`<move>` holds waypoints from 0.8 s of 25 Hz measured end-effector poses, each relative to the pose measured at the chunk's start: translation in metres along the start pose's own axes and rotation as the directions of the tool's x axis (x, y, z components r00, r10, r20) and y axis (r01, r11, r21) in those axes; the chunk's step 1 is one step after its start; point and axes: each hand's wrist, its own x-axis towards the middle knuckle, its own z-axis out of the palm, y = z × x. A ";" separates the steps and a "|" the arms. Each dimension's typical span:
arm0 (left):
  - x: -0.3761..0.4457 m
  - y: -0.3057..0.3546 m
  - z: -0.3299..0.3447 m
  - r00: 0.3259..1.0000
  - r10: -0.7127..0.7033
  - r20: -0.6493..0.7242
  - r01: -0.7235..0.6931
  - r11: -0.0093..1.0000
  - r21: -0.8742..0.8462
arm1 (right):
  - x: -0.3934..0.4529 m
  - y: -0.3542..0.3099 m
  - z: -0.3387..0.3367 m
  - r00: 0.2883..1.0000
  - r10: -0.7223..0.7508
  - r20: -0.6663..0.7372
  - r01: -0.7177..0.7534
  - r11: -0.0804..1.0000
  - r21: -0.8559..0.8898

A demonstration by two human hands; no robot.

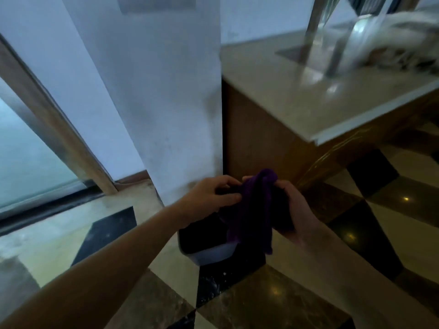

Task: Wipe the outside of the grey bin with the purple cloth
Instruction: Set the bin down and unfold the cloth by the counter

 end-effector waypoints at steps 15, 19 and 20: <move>-0.069 0.310 -0.085 0.898 0.427 -0.101 -0.346 0.830 0.438 | -0.155 -0.261 0.150 0.683 -0.730 0.027 0.346 0.291 -0.892; -0.081 0.300 -0.071 0.887 0.446 -0.122 -0.379 0.852 0.362 | -0.158 -0.268 0.179 0.595 -0.804 0.023 0.269 0.171 -0.948; -0.082 0.296 -0.070 0.880 0.454 -0.135 -0.366 0.833 0.415 | -0.159 -0.270 0.184 0.586 -0.810 0.019 0.253 0.160 -0.954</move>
